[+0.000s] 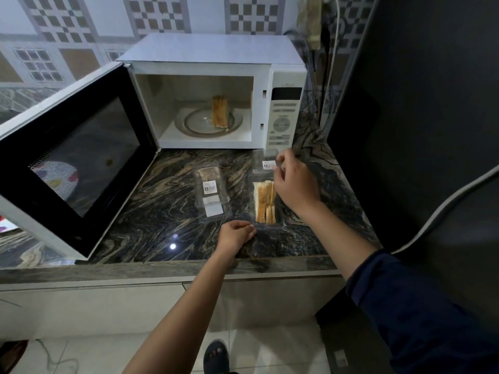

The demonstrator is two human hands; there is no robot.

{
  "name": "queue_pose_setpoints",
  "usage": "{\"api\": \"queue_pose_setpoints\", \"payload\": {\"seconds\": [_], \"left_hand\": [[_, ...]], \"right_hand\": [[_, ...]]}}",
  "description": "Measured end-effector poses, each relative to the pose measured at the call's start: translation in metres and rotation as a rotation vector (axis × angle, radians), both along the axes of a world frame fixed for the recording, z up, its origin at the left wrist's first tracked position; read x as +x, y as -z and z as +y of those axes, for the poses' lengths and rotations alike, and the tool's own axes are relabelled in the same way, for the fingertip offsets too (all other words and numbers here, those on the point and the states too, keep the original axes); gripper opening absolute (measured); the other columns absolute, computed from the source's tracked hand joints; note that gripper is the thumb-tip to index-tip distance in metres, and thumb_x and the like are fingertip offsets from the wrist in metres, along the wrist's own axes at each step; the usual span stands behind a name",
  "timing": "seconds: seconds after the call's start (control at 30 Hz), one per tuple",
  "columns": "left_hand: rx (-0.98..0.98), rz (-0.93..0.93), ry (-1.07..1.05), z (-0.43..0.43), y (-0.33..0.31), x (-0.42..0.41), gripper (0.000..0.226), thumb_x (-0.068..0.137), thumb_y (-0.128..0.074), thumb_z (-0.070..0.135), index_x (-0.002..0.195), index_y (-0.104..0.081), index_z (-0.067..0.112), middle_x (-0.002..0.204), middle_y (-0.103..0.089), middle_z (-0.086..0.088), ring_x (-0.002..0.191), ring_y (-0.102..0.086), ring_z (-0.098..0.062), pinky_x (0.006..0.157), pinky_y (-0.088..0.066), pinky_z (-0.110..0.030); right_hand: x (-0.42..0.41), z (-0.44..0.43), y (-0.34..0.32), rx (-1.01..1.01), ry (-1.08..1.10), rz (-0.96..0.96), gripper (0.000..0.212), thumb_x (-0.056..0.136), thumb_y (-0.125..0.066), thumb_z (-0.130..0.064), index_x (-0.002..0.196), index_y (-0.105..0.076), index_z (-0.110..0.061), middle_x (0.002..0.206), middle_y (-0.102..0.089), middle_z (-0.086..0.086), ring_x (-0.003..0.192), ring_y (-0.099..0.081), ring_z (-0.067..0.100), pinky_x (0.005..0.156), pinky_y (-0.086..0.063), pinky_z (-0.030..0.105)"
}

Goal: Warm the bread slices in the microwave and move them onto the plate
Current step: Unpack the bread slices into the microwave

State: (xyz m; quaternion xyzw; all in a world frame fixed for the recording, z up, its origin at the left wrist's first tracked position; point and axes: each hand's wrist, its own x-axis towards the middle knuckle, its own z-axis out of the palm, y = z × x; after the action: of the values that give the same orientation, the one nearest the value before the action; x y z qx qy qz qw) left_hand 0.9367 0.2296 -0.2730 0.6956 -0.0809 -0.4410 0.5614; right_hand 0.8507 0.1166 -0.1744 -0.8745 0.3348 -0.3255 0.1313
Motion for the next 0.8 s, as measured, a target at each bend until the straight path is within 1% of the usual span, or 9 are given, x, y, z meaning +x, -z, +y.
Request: {"api": "queue_pose_setpoints", "payload": {"seconds": [0.1,0.2,0.3,0.4,0.43,0.5,0.53,0.63,0.8], "left_hand": [[-0.009,0.044,-0.004,-0.006,0.001,0.004,0.022,0.088,-0.059,0.0,0.107,-0.062,-0.009,0.103,-0.065,-0.023,0.085,-0.065,-0.021,0.064,-0.056,-0.016],[-0.004,0.065,-0.01,-0.012,0.001,0.005,0.015,0.088,-0.058,-0.002,0.102,-0.062,-0.007,0.098,-0.063,-0.022,0.09,-0.065,-0.026,0.079,-0.055,-0.025],[0.007,0.056,0.003,-0.018,0.003,0.003,0.002,0.085,-0.061,-0.002,0.085,-0.063,-0.002,0.095,-0.065,-0.025,0.097,-0.066,-0.033,0.088,-0.054,-0.036],[0.034,0.02,0.036,-0.022,0.005,0.001,0.005,0.081,-0.067,0.0,0.078,-0.065,0.004,0.096,-0.068,-0.025,0.096,-0.068,-0.032,0.089,-0.055,-0.039],[0.034,0.024,0.036,-0.023,0.005,0.001,0.006,0.08,-0.068,0.0,0.076,-0.065,0.004,0.094,-0.068,-0.023,0.096,-0.068,-0.031,0.088,-0.055,-0.038],[0.017,0.055,0.022,-0.025,0.005,0.0,0.009,0.08,-0.066,-0.004,0.075,-0.063,0.003,0.088,-0.066,-0.019,0.094,-0.068,-0.029,0.084,-0.056,-0.034],[0.006,0.073,0.015,-0.026,0.004,0.0,0.01,0.081,-0.065,-0.005,0.075,-0.062,0.002,0.085,-0.064,-0.017,0.093,-0.067,-0.029,0.081,-0.057,-0.032],[-0.017,0.122,-0.012,-0.027,0.001,-0.001,0.014,0.082,-0.063,-0.008,0.074,-0.058,0.002,0.083,-0.06,-0.014,0.092,-0.065,-0.029,0.072,-0.057,-0.026],[-0.033,0.179,-0.025,-0.025,-0.003,-0.002,0.015,0.084,-0.06,-0.008,0.074,-0.056,0.003,0.085,-0.059,-0.014,0.089,-0.064,-0.029,0.064,-0.056,-0.024]], "right_hand": [[0.004,0.003,0.005,-0.011,0.004,-0.06,0.01,0.091,-0.048,-0.013,0.097,-0.048,-0.005,0.082,-0.055,0.011,0.067,-0.051,0.025,0.05,-0.028,0.027],[0.009,-0.002,0.016,0.005,-0.002,-0.009,0.014,0.09,-0.049,-0.012,0.101,-0.051,-0.003,0.087,-0.057,0.011,0.079,-0.054,0.026,0.059,-0.031,0.027],[0.016,-0.006,0.025,0.189,0.035,0.127,0.028,0.091,-0.049,-0.018,0.116,-0.047,-0.006,0.108,-0.058,0.015,0.098,-0.056,0.029,0.068,-0.044,0.032],[0.025,-0.008,0.028,0.428,0.111,0.339,0.052,0.092,-0.051,-0.029,0.135,-0.037,-0.003,0.132,-0.046,0.019,0.12,-0.047,0.033,0.095,-0.045,0.04],[0.027,-0.008,0.028,0.485,0.127,0.353,0.048,0.091,-0.053,-0.032,0.128,-0.044,-0.003,0.13,-0.049,0.019,0.119,-0.049,0.033,0.096,-0.044,0.039],[0.031,-0.006,0.03,0.621,0.125,0.327,0.029,0.089,-0.057,-0.037,0.096,-0.059,-0.009,0.108,-0.059,0.018,0.103,-0.057,0.03,0.086,-0.047,0.035],[0.032,-0.006,0.031,0.693,0.111,0.327,0.031,0.089,-0.057,-0.04,0.091,-0.062,-0.009,0.104,-0.061,0.019,0.101,-0.059,0.029,0.084,-0.047,0.033],[0.037,-0.006,0.039,0.848,0.103,0.342,0.054,0.088,-0.056,-0.047,0.129,-0.054,-0.012,0.138,-0.05,0.01,0.125,-0.048,0.026,0.099,-0.039,0.03],[0.045,-0.004,0.046,0.973,0.123,0.263,0.063,0.091,-0.051,-0.049,0.141,-0.038,-0.012,0.151,-0.033,0.009,0.137,-0.034,0.026,0.109,-0.028,0.033]]}}
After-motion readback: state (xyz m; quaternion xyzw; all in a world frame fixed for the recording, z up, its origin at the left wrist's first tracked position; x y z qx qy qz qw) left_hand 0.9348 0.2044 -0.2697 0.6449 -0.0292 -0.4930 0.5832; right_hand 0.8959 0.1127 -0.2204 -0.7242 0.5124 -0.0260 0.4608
